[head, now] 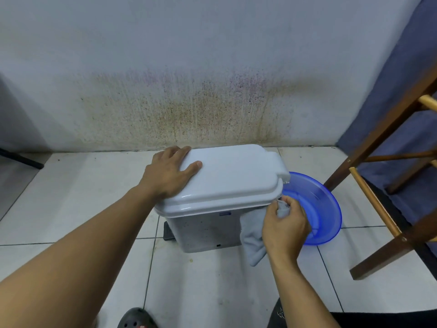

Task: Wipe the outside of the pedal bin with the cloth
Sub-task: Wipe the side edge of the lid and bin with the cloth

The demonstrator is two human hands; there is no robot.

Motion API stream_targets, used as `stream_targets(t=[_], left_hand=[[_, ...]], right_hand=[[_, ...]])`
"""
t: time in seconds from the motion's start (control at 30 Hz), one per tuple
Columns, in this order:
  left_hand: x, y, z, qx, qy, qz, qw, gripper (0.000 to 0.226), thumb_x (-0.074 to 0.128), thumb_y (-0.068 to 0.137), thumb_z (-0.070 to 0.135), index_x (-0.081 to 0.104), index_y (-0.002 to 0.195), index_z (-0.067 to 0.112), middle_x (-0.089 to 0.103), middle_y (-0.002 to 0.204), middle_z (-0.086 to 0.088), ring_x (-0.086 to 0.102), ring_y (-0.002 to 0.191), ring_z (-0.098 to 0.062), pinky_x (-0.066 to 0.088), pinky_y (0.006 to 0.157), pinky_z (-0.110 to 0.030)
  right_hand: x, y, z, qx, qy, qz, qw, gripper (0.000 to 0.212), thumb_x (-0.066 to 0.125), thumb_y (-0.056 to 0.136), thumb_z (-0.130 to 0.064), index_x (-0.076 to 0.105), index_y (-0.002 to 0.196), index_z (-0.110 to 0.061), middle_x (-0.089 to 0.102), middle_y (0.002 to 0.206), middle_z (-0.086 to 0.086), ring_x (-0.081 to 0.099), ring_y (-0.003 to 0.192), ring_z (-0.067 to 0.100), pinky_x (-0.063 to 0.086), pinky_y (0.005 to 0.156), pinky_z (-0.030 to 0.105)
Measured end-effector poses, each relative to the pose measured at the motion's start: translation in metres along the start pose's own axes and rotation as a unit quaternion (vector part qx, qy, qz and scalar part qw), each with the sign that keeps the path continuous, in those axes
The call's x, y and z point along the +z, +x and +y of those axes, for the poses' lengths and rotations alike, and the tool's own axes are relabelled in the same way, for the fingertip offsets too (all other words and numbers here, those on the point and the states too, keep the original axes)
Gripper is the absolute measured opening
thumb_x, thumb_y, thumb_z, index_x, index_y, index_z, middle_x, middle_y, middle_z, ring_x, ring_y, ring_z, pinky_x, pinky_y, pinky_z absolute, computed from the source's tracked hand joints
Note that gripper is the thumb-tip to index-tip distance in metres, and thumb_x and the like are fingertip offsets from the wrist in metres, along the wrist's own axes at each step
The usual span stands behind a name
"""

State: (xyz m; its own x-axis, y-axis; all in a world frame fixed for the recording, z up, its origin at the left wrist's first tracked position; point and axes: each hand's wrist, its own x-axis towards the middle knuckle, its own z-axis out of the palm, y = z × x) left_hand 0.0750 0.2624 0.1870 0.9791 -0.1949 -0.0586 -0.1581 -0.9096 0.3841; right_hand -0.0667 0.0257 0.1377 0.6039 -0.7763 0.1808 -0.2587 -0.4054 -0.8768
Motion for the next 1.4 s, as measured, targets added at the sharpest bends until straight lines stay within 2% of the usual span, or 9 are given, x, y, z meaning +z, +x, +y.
stream_targets(t=[0.3, 0.43, 0.53, 0.63, 0.77, 0.9, 1.13, 1.23, 1.4], left_hand=[[-0.012, -0.037, 0.02, -0.133, 0.016, -0.041, 0.99, 0.081, 0.018, 0.09, 0.081, 0.026, 0.154, 0.032, 0.027, 0.158, -0.007, 0.025, 0.141, -0.045, 0.03, 0.109, -0.061], [-0.024, -0.039, 0.028, -0.127, 0.14, -0.049, 0.981, 0.087, 0.016, 0.087, 0.086, 0.035, 0.146, 0.024, 0.043, 0.147, -0.01, 0.052, 0.126, -0.041, 0.042, 0.095, -0.051], [-0.024, -0.031, 0.028, -0.109, 0.161, 0.004, 0.981, 0.085, 0.016, 0.087, 0.086, 0.04, 0.139, 0.023, 0.049, 0.14, -0.009, 0.058, 0.117, -0.038, 0.04, 0.082, -0.045], [-0.009, -0.019, 0.022, 0.004, 0.1, 0.023, 0.995, 0.078, 0.021, 0.087, 0.085, 0.023, 0.152, 0.042, 0.026, 0.161, -0.001, 0.04, 0.139, -0.034, 0.041, 0.103, -0.052], [0.006, -0.011, 0.021, 0.047, 0.005, -0.038, 0.998, 0.078, 0.025, 0.091, 0.08, 0.006, 0.159, 0.047, -0.008, 0.169, 0.016, -0.001, 0.157, -0.018, 0.012, 0.125, -0.05], [0.015, -0.017, 0.032, 0.006, -0.021, -0.033, 0.999, 0.077, 0.025, 0.092, 0.079, 0.003, 0.159, 0.048, -0.015, 0.167, 0.022, -0.01, 0.156, -0.014, 0.015, 0.123, -0.049], [0.023, -0.012, 0.052, -0.024, -0.017, -0.019, 0.999, 0.077, 0.021, 0.093, 0.078, -0.002, 0.159, 0.046, -0.02, 0.167, 0.018, -0.013, 0.156, -0.019, 0.02, 0.12, -0.054], [0.021, -0.012, 0.053, -0.031, -0.017, -0.023, 0.999, 0.076, 0.021, 0.094, 0.077, -0.001, 0.16, 0.045, -0.019, 0.167, 0.019, -0.013, 0.156, -0.019, 0.022, 0.119, -0.055], [0.022, -0.011, 0.053, -0.034, -0.011, -0.023, 0.999, 0.077, 0.021, 0.094, 0.077, -0.001, 0.16, 0.044, -0.018, 0.167, 0.018, -0.01, 0.156, -0.022, 0.023, 0.119, -0.056]], right_hand=[[0.016, -0.001, -0.049, -0.076, 0.008, -0.172, 0.982, 0.042, 0.05, 0.092, -0.001, 0.062, 0.127, -0.021, 0.052, 0.122, -0.006, 0.056, 0.108, 0.012, 0.039, 0.087, 0.016], [0.028, 0.014, -0.076, -0.165, -0.035, -0.215, 0.962, 0.043, 0.05, 0.087, -0.006, 0.059, 0.124, -0.027, 0.055, 0.122, -0.008, 0.054, 0.114, 0.017, 0.047, 0.09, 0.031], [0.037, 0.044, -0.096, -0.136, -0.05, -0.268, 0.952, 0.051, 0.053, 0.082, -0.013, 0.05, 0.132, -0.026, 0.058, 0.127, 0.0, 0.052, 0.117, 0.023, 0.047, 0.094, 0.035], [0.044, 0.074, -0.112, -0.092, -0.034, -0.234, 0.967, 0.032, 0.053, 0.081, -0.013, 0.055, 0.113, -0.017, 0.063, 0.116, 0.006, 0.057, 0.107, 0.029, 0.05, 0.088, 0.038], [0.048, 0.116, -0.115, -0.085, -0.034, -0.184, 0.979, 0.014, 0.058, 0.084, -0.011, 0.055, 0.097, -0.016, 0.064, 0.105, 0.006, 0.059, 0.095, 0.025, 0.051, 0.075, 0.031], [0.065, 0.142, -0.118, -0.041, -0.015, -0.23, 0.972, 0.012, 0.065, 0.077, -0.011, 0.062, 0.089, -0.014, 0.06, 0.082, -0.004, 0.054, 0.068, 0.01, 0.038, 0.048, 0.017], [0.102, 0.158, -0.123, -0.06, -0.148, -0.419, 0.894, 0.011, 0.055, 0.083, -0.018, 0.058, 0.084, -0.007, 0.061, 0.084, 0.009, 0.057, 0.074, 0.023, 0.043, 0.061, 0.03], [0.085, 0.148, -0.115, -0.091, -0.176, -0.436, 0.878, 0.019, 0.055, 0.085, -0.023, 0.065, 0.089, -0.007, 0.069, 0.091, 0.009, 0.063, 0.08, 0.024, 0.052, 0.064, 0.033], [0.032, 0.105, -0.094, -0.12, -0.177, -0.451, 0.866, 0.015, 0.05, 0.091, -0.014, 0.06, 0.088, -0.003, 0.065, 0.089, 0.014, 0.061, 0.083, 0.033, 0.039, 0.06, 0.032]])
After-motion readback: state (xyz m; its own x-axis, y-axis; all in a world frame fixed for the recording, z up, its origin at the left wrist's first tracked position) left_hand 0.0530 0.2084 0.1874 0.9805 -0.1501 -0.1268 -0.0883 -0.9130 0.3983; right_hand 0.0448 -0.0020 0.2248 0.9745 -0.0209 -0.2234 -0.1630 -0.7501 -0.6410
